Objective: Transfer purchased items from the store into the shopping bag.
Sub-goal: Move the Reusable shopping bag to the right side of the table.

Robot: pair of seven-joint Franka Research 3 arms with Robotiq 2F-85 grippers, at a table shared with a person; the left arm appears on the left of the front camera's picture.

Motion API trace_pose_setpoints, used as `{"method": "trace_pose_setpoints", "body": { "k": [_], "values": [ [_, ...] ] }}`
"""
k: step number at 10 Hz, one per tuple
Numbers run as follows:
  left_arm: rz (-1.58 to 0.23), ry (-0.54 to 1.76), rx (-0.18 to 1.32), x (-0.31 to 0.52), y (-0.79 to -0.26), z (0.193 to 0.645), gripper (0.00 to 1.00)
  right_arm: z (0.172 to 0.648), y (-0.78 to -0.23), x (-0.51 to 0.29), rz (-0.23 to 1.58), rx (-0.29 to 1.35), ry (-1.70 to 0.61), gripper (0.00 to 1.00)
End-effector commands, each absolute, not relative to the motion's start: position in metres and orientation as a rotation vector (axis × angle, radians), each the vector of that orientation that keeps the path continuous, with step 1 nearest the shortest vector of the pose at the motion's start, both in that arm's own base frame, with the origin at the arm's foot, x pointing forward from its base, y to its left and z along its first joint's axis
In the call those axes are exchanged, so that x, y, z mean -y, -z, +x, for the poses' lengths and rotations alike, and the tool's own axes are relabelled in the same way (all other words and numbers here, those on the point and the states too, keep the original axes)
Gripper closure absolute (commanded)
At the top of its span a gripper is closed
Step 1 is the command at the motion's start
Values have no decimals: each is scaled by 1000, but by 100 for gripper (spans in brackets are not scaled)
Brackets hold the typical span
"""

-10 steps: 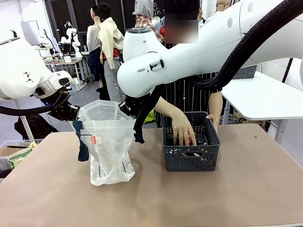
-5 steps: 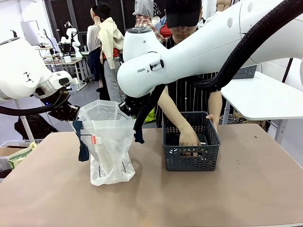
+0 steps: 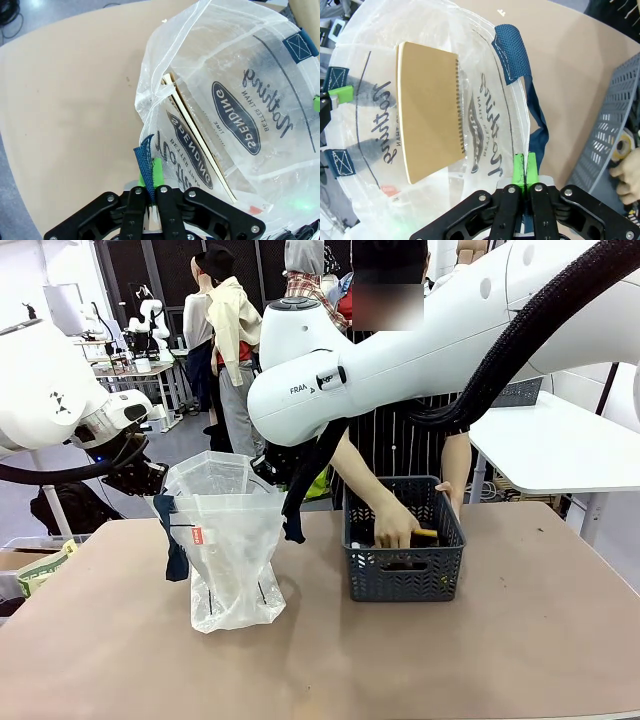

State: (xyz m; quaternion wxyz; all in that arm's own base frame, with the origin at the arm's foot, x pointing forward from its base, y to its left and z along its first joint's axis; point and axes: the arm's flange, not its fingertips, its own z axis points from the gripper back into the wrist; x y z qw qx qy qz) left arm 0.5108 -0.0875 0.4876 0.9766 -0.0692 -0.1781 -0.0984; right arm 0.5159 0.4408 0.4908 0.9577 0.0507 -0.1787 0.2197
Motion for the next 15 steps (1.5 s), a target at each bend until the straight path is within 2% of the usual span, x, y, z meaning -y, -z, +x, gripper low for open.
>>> {"method": "trace_pose_setpoints", "body": {
  "k": [1, 15],
  "values": [
    [-125, 182, 362, 85, -490, 508, 100, 516, -491, -440, 100, 367, -426, 100],
    [-125, 182, 362, 85, -490, 508, 100, 516, -491, -440, 100, 367, -426, 100]
  ]
}}
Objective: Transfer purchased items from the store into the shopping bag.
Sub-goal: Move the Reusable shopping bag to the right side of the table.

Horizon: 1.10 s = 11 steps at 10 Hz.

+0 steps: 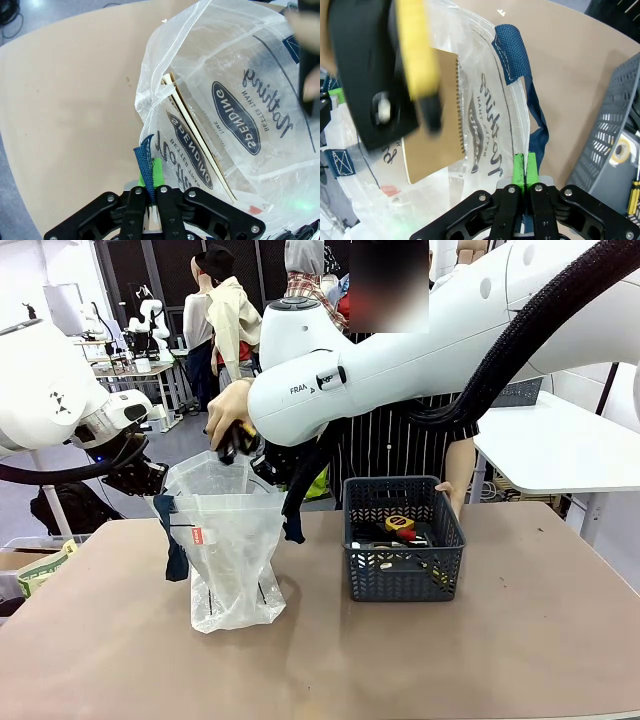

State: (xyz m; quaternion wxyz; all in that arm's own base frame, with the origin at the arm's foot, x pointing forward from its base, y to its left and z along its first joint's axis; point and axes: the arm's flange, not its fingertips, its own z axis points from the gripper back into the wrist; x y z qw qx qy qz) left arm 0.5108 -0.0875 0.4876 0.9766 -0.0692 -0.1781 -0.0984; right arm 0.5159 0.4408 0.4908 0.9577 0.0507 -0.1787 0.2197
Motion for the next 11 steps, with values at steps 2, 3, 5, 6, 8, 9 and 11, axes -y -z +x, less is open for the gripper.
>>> {"method": "trace_pose_setpoints", "body": {
  "k": [2, 3, 5, 6, 8, 9, 11],
  "values": [
    [-125, 182, 362, 85, -490, 508, 100, 516, -491, -440, 100, 367, -426, 100],
    [-125, 182, 362, 85, -490, 508, 100, 516, -491, -440, 100, 367, -426, 100],
    [-125, 182, 362, 85, -490, 508, 100, 516, -491, -440, 100, 367, -426, 100],
    [-125, 182, 362, 85, -490, 508, 100, 516, -491, -440, 100, 367, -426, 100],
    [-125, 182, 362, 85, -490, 508, 100, 516, -491, -440, 100, 367, -426, 100],
    [-125, 182, 362, 85, -490, 508, 100, 516, -491, -440, 100, 367, -426, 100],
    [-125, 182, 362, 85, -490, 508, 100, 516, -491, -440, 100, 367, -426, 100]
  ]
}}
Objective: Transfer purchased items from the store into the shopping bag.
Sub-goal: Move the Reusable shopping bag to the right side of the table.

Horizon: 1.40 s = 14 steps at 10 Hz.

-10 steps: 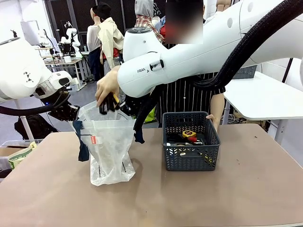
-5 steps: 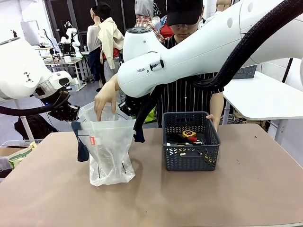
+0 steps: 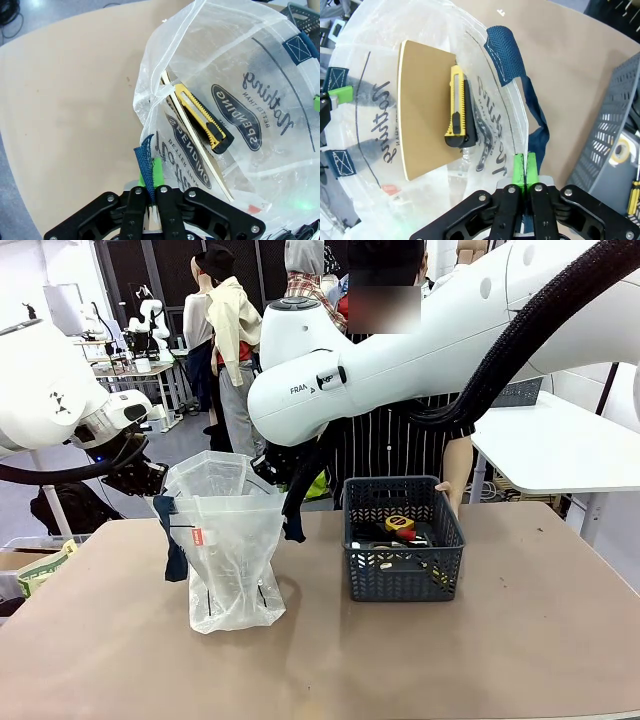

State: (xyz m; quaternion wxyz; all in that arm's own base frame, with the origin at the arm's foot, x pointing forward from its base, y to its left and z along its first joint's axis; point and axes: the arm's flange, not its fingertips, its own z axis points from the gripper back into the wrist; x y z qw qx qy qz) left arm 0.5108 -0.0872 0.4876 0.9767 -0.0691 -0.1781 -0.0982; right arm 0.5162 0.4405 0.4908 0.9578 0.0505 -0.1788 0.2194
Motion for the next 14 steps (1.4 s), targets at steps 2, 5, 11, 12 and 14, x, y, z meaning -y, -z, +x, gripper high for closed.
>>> {"method": "trace_pose_setpoints", "body": {
  "k": [2, 5, 11, 12, 14],
  "values": [
    [-125, 182, 362, 85, -490, 508, 100, 516, -491, -440, 100, 367, -426, 100],
    [-125, 182, 362, 85, -490, 508, 100, 516, -491, -440, 100, 367, -426, 100],
    [-125, 182, 362, 85, -490, 508, 100, 516, -491, -440, 100, 367, -426, 100],
    [-125, 182, 362, 85, -490, 508, 100, 516, -491, -440, 100, 367, -426, 100],
    [-125, 182, 362, 85, -490, 508, 100, 516, -491, -440, 100, 367, -426, 100]
  ]
}}
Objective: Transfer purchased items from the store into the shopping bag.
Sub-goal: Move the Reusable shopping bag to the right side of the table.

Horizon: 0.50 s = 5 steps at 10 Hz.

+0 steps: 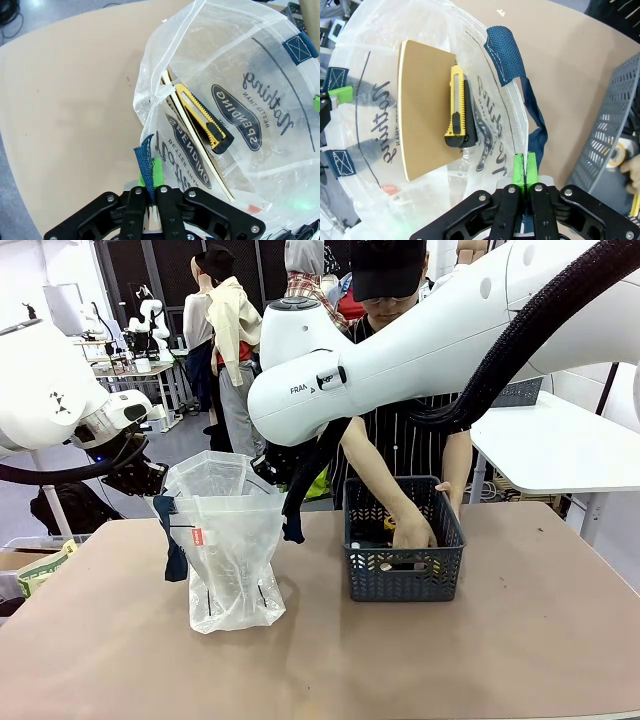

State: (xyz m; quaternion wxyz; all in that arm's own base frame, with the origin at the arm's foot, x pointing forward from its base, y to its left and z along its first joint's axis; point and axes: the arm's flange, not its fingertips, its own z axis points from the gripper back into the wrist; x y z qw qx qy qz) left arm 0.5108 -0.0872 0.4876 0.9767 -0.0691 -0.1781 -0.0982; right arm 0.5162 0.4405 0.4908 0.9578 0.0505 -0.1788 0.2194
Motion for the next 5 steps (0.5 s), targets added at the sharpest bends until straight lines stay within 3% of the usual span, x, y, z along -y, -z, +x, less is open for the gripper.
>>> {"method": "trace_pose_setpoints", "body": {
  "k": [1, 5],
  "values": [
    [-125, 182, 362, 85, -490, 508, 100, 516, -491, -440, 100, 367, -426, 100],
    [-125, 182, 362, 85, -490, 508, 100, 516, -491, -440, 100, 367, -426, 100]
  ]
}}
